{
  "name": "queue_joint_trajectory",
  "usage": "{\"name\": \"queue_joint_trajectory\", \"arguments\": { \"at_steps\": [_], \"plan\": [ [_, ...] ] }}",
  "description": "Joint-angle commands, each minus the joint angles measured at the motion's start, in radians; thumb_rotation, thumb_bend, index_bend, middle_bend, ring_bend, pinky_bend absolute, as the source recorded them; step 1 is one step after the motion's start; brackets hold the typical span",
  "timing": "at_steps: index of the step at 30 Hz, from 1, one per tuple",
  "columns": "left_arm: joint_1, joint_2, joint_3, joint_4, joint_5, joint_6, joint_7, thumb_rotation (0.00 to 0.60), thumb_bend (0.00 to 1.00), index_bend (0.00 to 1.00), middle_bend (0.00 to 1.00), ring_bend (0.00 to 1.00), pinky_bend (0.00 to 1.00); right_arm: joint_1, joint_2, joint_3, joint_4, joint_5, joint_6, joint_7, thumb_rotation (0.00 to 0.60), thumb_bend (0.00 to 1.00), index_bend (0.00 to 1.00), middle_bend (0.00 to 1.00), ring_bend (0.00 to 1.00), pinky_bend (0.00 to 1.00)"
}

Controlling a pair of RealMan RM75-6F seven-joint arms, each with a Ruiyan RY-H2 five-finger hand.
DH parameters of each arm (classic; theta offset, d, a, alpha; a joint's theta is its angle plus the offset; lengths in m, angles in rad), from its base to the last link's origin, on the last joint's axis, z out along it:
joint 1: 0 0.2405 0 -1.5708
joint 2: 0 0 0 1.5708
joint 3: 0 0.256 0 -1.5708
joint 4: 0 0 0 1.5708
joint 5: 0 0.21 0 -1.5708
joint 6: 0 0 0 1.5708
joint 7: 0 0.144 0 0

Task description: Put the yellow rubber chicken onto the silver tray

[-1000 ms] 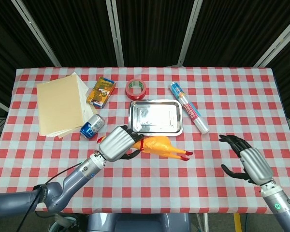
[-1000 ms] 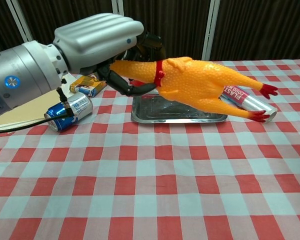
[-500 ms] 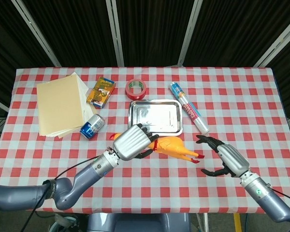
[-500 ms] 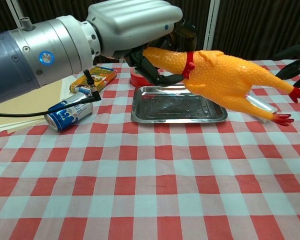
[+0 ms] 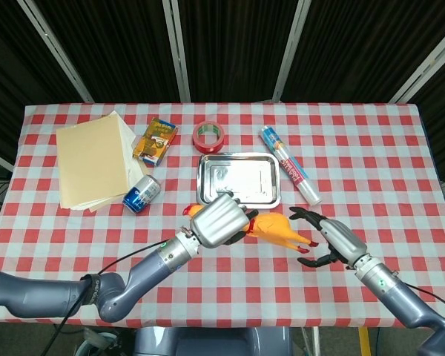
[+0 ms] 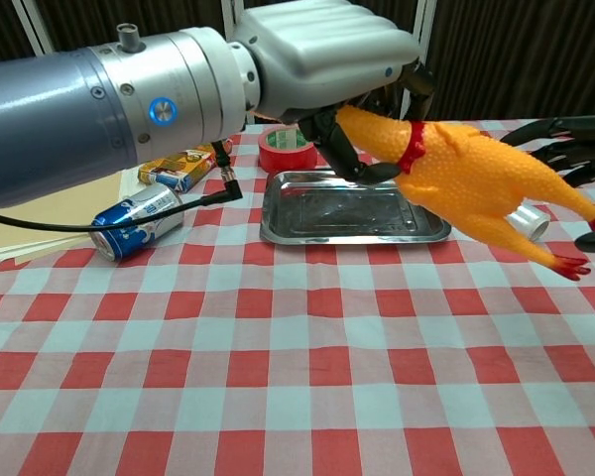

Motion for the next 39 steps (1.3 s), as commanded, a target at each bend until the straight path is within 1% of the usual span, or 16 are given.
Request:
{"name": "queue_joint_trajectory", "arguments": {
  "at_steps": [1,7,13,19,22,24,25,27,28,30,31,33,38,39],
  "plan": [
    [-0.022,-0.019,0.001,-0.008,-0.034,0.005,0.032,0.600,0.71,0.63,0.72,0.65,0.67,0.014,-0.017,0.010,0.003,0.035,-0.021,-0.023,0.600,0.24,0.07,0.18,0.14,0.17],
    [-0.052,-0.043,0.015,-0.015,-0.087,0.024,0.093,0.600,0.71,0.63,0.72,0.65,0.67,0.034,-0.036,0.028,0.001,0.096,-0.051,-0.047,0.600,0.24,0.07,0.18,0.14,0.17],
    [-0.077,-0.062,0.018,-0.015,-0.127,0.047,0.130,0.600,0.71,0.63,0.72,0.65,0.67,0.047,-0.043,0.034,0.000,0.122,-0.070,-0.060,0.600,0.24,0.08,0.18,0.14,0.17],
    [-0.092,-0.072,0.027,-0.011,-0.146,0.071,0.146,0.600,0.71,0.63,0.72,0.65,0.67,0.052,-0.054,0.037,0.010,0.149,-0.081,-0.072,0.600,0.24,0.13,0.18,0.17,0.17],
    [-0.098,-0.076,0.031,-0.011,-0.154,0.081,0.146,0.600,0.71,0.63,0.72,0.65,0.67,0.052,-0.057,0.037,0.012,0.157,-0.084,-0.080,0.600,0.24,0.18,0.20,0.20,0.18],
    [-0.102,-0.076,0.034,-0.012,-0.158,0.087,0.146,0.600,0.71,0.63,0.72,0.65,0.67,0.053,-0.060,0.039,0.014,0.166,-0.086,-0.084,0.600,0.24,0.25,0.25,0.26,0.23],
    [-0.104,-0.077,0.037,-0.013,-0.160,0.090,0.147,0.600,0.71,0.63,0.72,0.65,0.67,0.053,-0.062,0.039,0.015,0.170,-0.086,-0.088,0.600,0.24,0.31,0.29,0.30,0.27],
    [-0.107,-0.077,0.041,-0.014,-0.161,0.096,0.145,0.600,0.71,0.63,0.72,0.65,0.67,0.053,-0.067,0.043,0.018,0.186,-0.086,-0.097,0.600,0.24,0.44,0.39,0.41,0.37],
    [-0.108,-0.077,0.043,-0.015,-0.162,0.098,0.144,0.600,0.71,0.63,0.72,0.65,0.67,0.053,-0.070,0.047,0.020,0.195,-0.084,-0.103,0.600,0.24,0.48,0.42,0.45,0.41],
    [-0.109,-0.078,0.046,-0.016,-0.165,0.099,0.137,0.600,0.71,0.63,0.72,0.65,0.67,0.054,-0.075,0.050,0.020,0.207,-0.087,-0.106,0.600,0.24,0.60,0.50,0.55,0.52],
    [-0.110,-0.078,0.049,-0.016,-0.166,0.100,0.134,0.600,0.71,0.63,0.72,0.65,0.67,0.054,-0.077,0.053,0.020,0.215,-0.088,-0.107,0.600,0.26,0.64,0.53,0.58,0.55],
    [-0.112,-0.079,0.053,-0.015,-0.165,0.103,0.128,0.600,0.71,0.63,0.72,0.65,0.67,0.055,-0.082,0.057,0.022,0.228,-0.089,-0.113,0.600,0.33,0.72,0.59,0.65,0.63],
    [-0.115,-0.078,0.063,-0.015,-0.163,0.108,0.114,0.600,0.71,0.63,0.72,0.65,0.67,0.057,-0.089,0.066,0.024,0.255,-0.091,-0.134,0.600,0.45,0.89,0.70,0.78,0.74],
    [-0.116,-0.078,0.064,-0.016,-0.164,0.108,0.110,0.600,0.71,0.63,0.72,0.65,0.67,0.057,-0.091,0.067,0.026,0.259,-0.090,-0.140,0.600,0.46,0.90,0.71,0.79,0.75]
  ]
}}
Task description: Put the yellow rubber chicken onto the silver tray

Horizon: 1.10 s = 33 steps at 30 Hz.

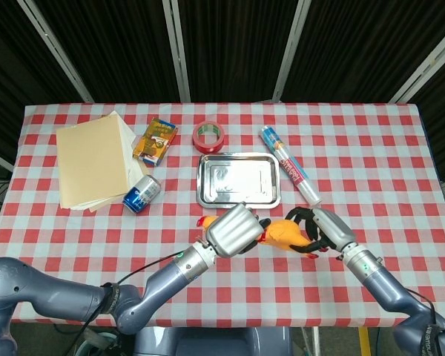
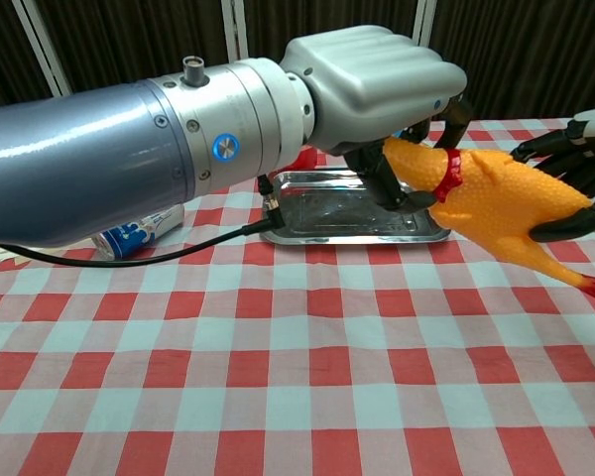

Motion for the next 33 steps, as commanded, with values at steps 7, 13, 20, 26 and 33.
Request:
{"name": "queue_joint_trajectory", "arguments": {
  "at_steps": [7,13,20,26,33],
  "plan": [
    [-0.005,-0.003,0.013,0.006,0.004,0.007,-0.022,0.600,0.71,0.63,0.72,0.65,0.67,0.000,-0.011,0.013,-0.001,0.032,0.000,-0.029,0.600,0.55,1.00,0.85,0.91,0.84],
    [-0.007,-0.004,0.016,0.019,0.006,0.017,-0.032,0.600,0.71,0.63,0.72,0.65,0.67,-0.004,-0.010,0.016,0.000,0.029,0.003,-0.029,0.600,0.55,0.82,0.77,0.73,0.70],
    [-0.010,-0.004,0.012,0.045,0.015,0.032,-0.042,0.600,0.71,0.63,0.72,0.65,0.67,0.000,0.022,-0.003,0.008,-0.037,-0.031,0.018,0.600,0.37,0.27,0.36,0.28,0.28],
    [-0.014,-0.018,0.010,0.072,0.013,0.040,-0.046,0.600,0.71,0.63,0.72,0.65,0.67,0.007,0.047,-0.014,0.011,-0.087,-0.052,0.071,0.600,0.30,0.12,0.23,0.16,0.17],
    [-0.018,-0.029,0.006,0.083,0.015,0.044,-0.057,0.600,0.71,0.63,0.72,0.65,0.67,0.013,0.060,-0.027,0.018,-0.131,-0.059,0.123,0.600,0.30,0.11,0.23,0.16,0.17]
  ]
}}
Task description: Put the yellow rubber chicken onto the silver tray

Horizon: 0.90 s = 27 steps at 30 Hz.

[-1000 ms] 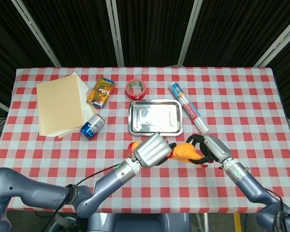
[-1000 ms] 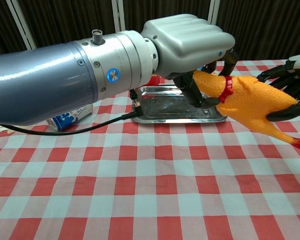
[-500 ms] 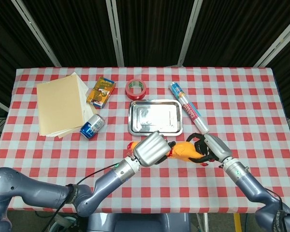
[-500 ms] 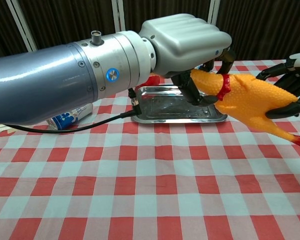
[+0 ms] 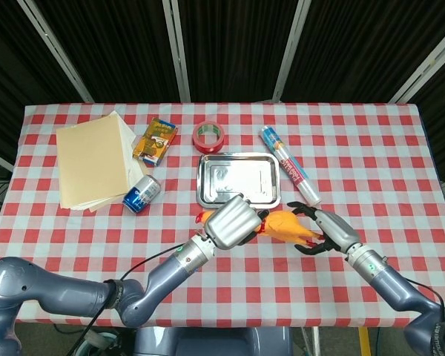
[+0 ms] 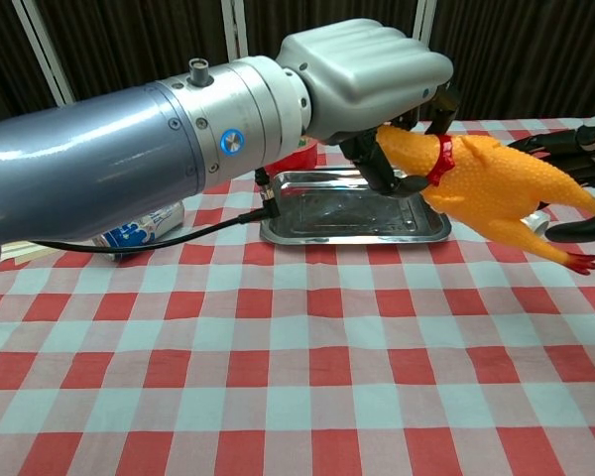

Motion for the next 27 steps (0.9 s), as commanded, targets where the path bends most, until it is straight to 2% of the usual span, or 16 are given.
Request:
{"name": "queue_joint_trajectory", "arguments": {
  "at_steps": [1,7,10,13,15,18,24,27],
  "plan": [
    [-0.002,-0.008,-0.001,0.004,0.002,0.003,-0.004,0.600,0.71,0.63,0.72,0.65,0.67,0.003,0.000,-0.005,0.002,-0.010,-0.002,0.017,0.600,0.30,0.11,0.23,0.16,0.17],
    [-0.004,-0.017,0.003,0.008,0.007,0.007,-0.004,0.600,0.71,0.63,0.72,0.65,0.67,0.006,-0.007,-0.002,0.007,-0.003,0.003,0.025,0.600,0.30,0.18,0.24,0.20,0.17],
    [-0.005,-0.022,0.005,0.009,0.007,0.007,-0.003,0.600,0.71,0.63,0.72,0.65,0.67,0.007,-0.012,0.002,0.010,0.008,0.007,0.021,0.600,0.30,0.29,0.29,0.27,0.22],
    [-0.007,-0.025,0.006,0.009,0.007,0.007,-0.003,0.600,0.71,0.63,0.72,0.65,0.67,0.006,-0.020,0.009,0.014,0.027,0.016,0.012,0.600,0.32,0.45,0.41,0.42,0.35],
    [-0.007,-0.026,0.005,0.008,0.006,0.006,-0.004,0.600,0.71,0.63,0.72,0.65,0.67,0.004,-0.026,0.013,0.016,0.039,0.022,0.003,0.600,0.41,0.62,0.53,0.58,0.51],
    [-0.007,-0.027,0.004,0.001,0.000,0.003,-0.010,0.600,0.71,0.63,0.72,0.65,0.67,0.002,-0.035,0.018,0.019,0.057,0.028,-0.007,0.600,0.57,0.79,0.68,0.74,0.67],
    [-0.006,-0.025,0.002,-0.012,-0.009,0.001,-0.018,0.600,0.71,0.63,0.72,0.65,0.67,0.002,-0.052,0.024,0.034,0.080,0.038,-0.043,0.600,0.80,0.97,0.83,0.91,0.85],
    [-0.005,-0.022,0.000,-0.020,-0.017,-0.002,-0.025,0.600,0.71,0.63,0.72,0.65,0.67,0.002,-0.058,0.027,0.040,0.087,0.042,-0.060,0.600,0.90,1.00,0.89,0.97,0.92]
  ]
}}
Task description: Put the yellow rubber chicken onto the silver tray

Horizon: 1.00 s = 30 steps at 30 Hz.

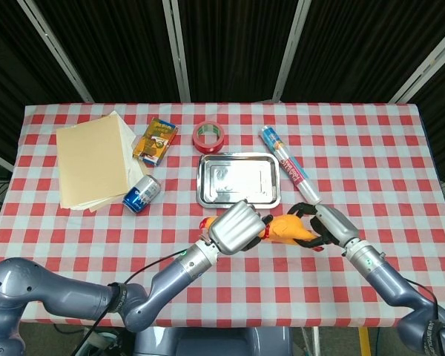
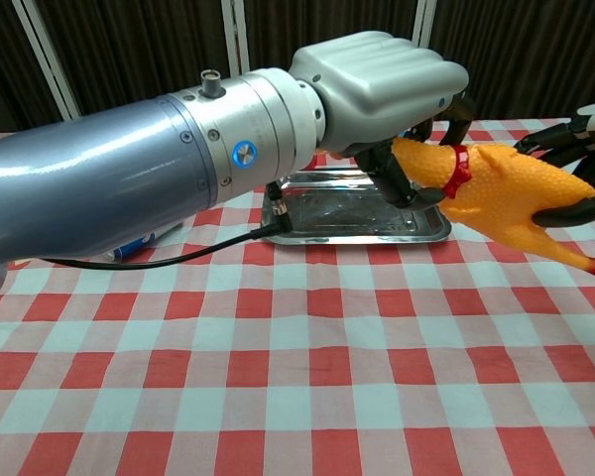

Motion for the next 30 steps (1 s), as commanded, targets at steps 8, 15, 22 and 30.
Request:
{"name": "queue_joint_trajectory", "arguments": {
  "at_steps": [8,15,22,30],
  "plan": [
    [-0.001,0.008,-0.001,-0.008,-0.010,0.001,0.000,0.600,0.71,0.63,0.72,0.65,0.67,-0.007,-0.014,0.009,0.005,0.025,0.021,-0.039,0.600,0.92,0.89,0.88,0.86,0.82],
    [-0.001,0.004,0.000,0.014,0.006,0.013,-0.003,0.600,0.71,0.63,0.72,0.65,0.67,-0.006,0.018,-0.013,-0.004,-0.022,-0.009,-0.005,0.600,0.37,0.27,0.42,0.34,0.34],
    [0.000,0.003,0.000,0.034,0.016,0.018,-0.007,0.600,0.70,0.63,0.72,0.65,0.67,-0.002,0.036,-0.029,0.000,-0.070,-0.022,0.036,0.586,0.24,0.05,0.21,0.12,0.17],
    [0.002,0.000,0.001,0.043,0.024,0.016,-0.019,0.600,0.70,0.63,0.72,0.65,0.67,0.000,0.042,-0.038,0.009,-0.100,-0.014,0.066,0.552,0.23,0.01,0.17,0.09,0.14]
  ]
}}
